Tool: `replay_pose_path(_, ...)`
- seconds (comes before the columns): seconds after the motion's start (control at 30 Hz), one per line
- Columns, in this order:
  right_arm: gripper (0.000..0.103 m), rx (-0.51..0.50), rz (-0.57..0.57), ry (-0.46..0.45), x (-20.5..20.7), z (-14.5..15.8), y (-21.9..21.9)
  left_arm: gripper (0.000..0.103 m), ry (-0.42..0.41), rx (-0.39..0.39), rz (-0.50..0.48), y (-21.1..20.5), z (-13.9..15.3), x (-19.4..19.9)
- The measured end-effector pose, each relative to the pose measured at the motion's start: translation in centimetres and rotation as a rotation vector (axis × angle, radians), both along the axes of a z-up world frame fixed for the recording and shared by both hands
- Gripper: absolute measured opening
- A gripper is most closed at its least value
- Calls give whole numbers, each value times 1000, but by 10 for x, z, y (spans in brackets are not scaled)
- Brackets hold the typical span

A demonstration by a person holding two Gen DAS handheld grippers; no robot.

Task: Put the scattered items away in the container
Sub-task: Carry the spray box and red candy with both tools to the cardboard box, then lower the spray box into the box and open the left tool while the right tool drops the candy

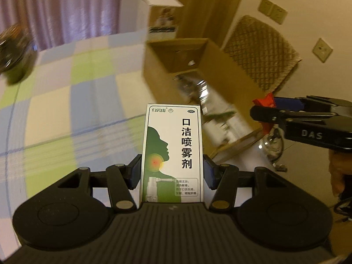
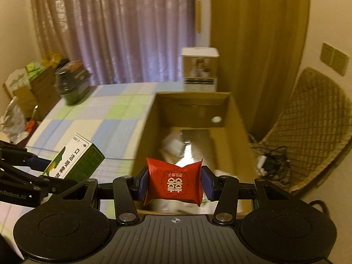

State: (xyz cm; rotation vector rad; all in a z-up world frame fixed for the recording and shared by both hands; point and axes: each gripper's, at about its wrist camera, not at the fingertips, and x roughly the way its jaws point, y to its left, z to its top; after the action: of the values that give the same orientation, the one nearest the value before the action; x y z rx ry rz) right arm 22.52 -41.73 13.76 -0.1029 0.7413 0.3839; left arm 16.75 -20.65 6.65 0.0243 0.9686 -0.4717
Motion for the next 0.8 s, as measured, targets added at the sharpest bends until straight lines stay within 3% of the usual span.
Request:
replay_pose_path(0.4, 52, 12, -47, 4, 27, -4, -44, 50, 20, -47, -42, -81, -3, 43)
replay_pose_path(0.8, 52, 6, -55, 13, 40, -9, -56, 50, 59, -74, -34, -103, -20, 59)
